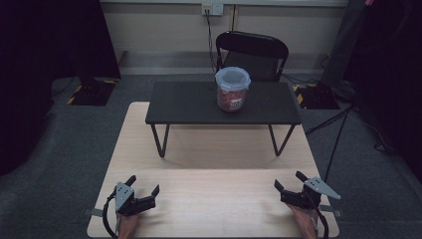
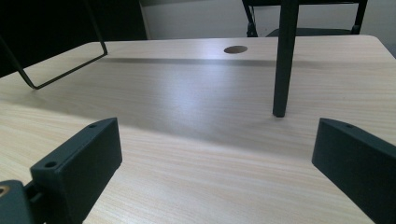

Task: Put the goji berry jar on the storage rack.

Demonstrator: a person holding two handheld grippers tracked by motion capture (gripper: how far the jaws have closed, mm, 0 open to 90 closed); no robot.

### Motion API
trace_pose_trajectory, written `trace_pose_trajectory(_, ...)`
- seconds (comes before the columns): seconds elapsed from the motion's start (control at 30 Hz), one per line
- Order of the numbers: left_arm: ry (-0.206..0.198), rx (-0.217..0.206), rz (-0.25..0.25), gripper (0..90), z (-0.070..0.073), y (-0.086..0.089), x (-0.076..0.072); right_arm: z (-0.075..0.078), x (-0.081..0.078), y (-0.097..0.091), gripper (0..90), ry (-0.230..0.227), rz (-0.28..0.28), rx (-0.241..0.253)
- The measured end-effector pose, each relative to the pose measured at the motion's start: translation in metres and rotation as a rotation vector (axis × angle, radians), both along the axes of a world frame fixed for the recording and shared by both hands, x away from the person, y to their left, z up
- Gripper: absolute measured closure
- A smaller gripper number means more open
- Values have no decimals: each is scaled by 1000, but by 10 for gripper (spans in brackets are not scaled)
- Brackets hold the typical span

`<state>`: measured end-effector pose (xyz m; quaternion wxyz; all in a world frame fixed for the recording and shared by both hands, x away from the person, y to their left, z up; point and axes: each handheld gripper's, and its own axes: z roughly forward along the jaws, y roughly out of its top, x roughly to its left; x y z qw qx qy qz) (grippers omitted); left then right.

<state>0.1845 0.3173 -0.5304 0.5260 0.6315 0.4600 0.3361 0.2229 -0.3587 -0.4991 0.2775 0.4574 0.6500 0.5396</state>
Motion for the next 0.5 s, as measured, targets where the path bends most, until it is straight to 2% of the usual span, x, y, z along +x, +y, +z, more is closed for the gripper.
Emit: trace_pose_trajectory(0.5,1,0,1,0,0,0,0,0,0,-2,5,-1,-5,2)
